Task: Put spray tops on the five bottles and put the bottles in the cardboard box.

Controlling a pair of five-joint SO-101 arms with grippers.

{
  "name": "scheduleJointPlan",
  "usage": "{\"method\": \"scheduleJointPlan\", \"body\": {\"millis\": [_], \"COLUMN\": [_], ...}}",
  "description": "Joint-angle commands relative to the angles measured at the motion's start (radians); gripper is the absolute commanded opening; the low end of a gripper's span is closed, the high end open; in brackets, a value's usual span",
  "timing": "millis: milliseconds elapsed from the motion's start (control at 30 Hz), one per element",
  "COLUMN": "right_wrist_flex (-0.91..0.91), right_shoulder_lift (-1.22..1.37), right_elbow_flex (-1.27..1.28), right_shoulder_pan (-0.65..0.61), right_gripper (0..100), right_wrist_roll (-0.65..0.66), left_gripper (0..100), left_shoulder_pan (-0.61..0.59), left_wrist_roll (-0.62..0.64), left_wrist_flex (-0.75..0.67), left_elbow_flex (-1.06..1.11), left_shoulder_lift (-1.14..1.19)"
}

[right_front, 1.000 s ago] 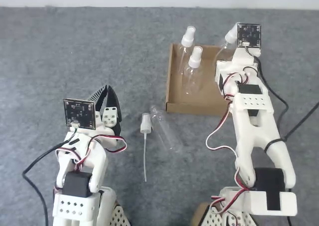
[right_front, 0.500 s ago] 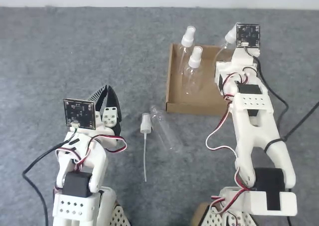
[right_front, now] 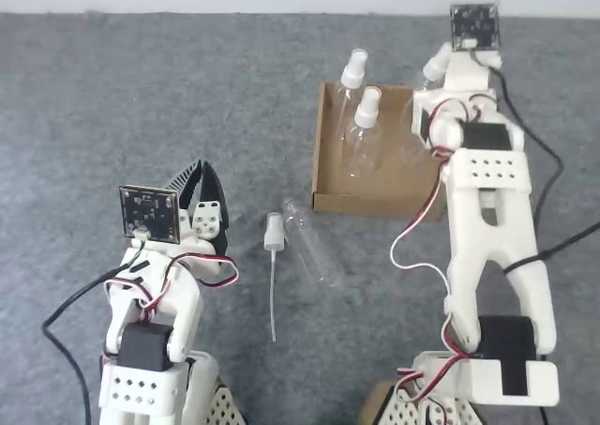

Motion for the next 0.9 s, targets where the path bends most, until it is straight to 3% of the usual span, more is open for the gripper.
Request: {"method": "scheduleJointPlan", "body": {"millis": [0, 400, 867], "right_wrist_flex": [0.094, 0.305, 0.358], "right_shoulder_lift": [-0.073, -0.255, -0.728], "right_elbow_flex": [-0.149, -0.222, 0.292], "right_shoulder_pan": [0.002, -0.013, -0.265], "right_gripper": [31.4, 31.4, 31.4], "right_wrist_roll": [0.015, 0.014, 0.012], "left_gripper": [1, 1, 1], "left_shoulder_pan": [-0.002, -0.002, -0.011], "left_wrist_roll": [0.011, 0.009, 0.009], "left_wrist_flex": [-0.032, -0.032, -0.032], "left_elbow_flex": [-0.005, -0.005, -0.01], "left_shoulder_lift": [-0.017, -0.017, -0.017]}}
